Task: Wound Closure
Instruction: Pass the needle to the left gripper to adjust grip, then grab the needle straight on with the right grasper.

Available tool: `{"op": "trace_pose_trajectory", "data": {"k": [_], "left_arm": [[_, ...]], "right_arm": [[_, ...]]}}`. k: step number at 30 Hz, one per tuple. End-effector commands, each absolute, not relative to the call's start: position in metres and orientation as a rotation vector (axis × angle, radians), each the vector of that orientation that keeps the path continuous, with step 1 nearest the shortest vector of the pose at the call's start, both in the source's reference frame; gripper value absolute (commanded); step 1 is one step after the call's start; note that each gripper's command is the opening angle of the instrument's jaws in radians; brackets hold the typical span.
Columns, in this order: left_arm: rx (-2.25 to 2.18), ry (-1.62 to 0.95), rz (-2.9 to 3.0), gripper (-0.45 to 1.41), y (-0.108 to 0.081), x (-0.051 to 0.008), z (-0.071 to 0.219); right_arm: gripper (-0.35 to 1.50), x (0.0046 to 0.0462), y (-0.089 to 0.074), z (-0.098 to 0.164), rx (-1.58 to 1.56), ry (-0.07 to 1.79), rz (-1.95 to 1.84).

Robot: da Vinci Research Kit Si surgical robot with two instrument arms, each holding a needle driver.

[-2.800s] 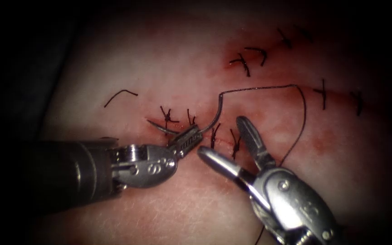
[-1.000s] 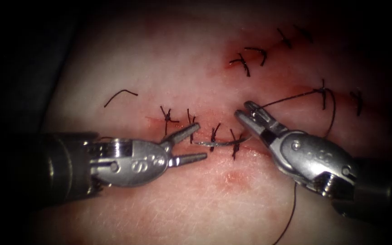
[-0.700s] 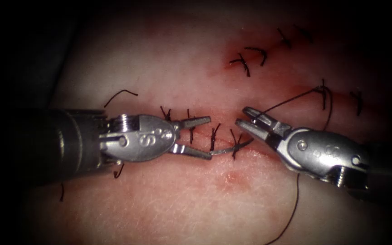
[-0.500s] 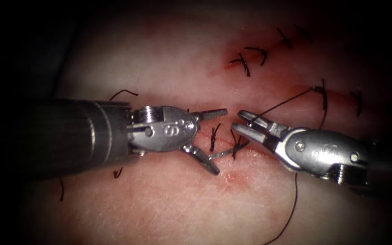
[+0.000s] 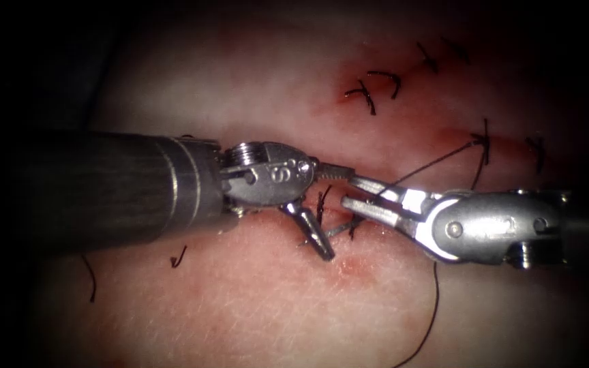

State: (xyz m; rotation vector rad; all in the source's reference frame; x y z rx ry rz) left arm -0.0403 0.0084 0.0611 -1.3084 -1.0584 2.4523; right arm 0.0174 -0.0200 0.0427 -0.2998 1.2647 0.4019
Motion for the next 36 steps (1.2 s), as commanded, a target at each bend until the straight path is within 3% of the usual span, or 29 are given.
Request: {"op": "trace_pose_trajectory", "data": {"k": [1, 5, 12, 13, 15, 26, 27, 28, 29, 30, 32, 36], "left_arm": [[-1.302, -1.091, 2.438, 0.61, 0.0084, -0.0410, 0.0617], [-1.261, -1.181, 2.378, 0.52, 0.0085, -0.0412, 0.0617], [-1.151, -1.278, 2.278, 0.17, 0.0087, -0.0417, 0.0621], [-1.137, -1.289, 2.269, 0.02, 0.0088, -0.0417, 0.0622], [-1.082, -1.325, 2.245, -0.45, 0.0088, -0.0416, 0.0624], [-1.064, -1.421, 2.179, -0.45, 0.0096, -0.0411, 0.0624], [-1.081, -1.397, 2.156, -0.45, 0.0097, -0.0410, 0.0624], [-1.081, -1.397, 2.156, -0.45, 0.0097, -0.0410, 0.0624], [-1.091, -1.389, 2.141, -0.45, 0.0098, -0.0410, 0.0623], [-1.095, -1.370, 2.099, -0.45, 0.0099, -0.0410, 0.0623], [-1.107, -1.318, 2.061, -0.45, 0.0101, -0.0409, 0.0622], [-1.125, -1.233, 2.013, -0.45, 0.0103, -0.0409, 0.0620]], "right_arm": [[-0.35, 0.0181, -0.0199, 0.0428, -0.319, 1.278, 0.383], [-0.35, 0.0182, -0.0198, 0.0418, -0.350, 1.301, 0.365], [-0.35, 0.0184, -0.0198, 0.0413, -0.365, 1.314, 0.346], [-0.35, 0.0184, -0.0199, 0.0413, -0.370, 1.314, 0.341], [-0.35, 0.0184, -0.0199, 0.0414, -0.370, 1.314, 0.340], [-0.35, 0.0185, -0.0204, 0.0416, -0.352, 1.330, 0.390], [0.07, 0.0185, -0.0205, 0.0417, -0.340, 1.347, 0.474], [0.07, 0.0185, -0.0205, 0.0417, -0.340, 1.347, 0.474], [0.43, 0.0186, -0.0206, 0.0418, -0.340, 1.362, 0.520], [1.12, 0.0187, -0.0207, 0.0419, -0.310, 1.376, 0.672], [1.37, 0.0189, -0.0210, 0.0421, -0.339, 1.344, 0.784], [1.40, 0.0194, -0.0217, 0.0424, -0.366, 1.313, 0.885]]}}
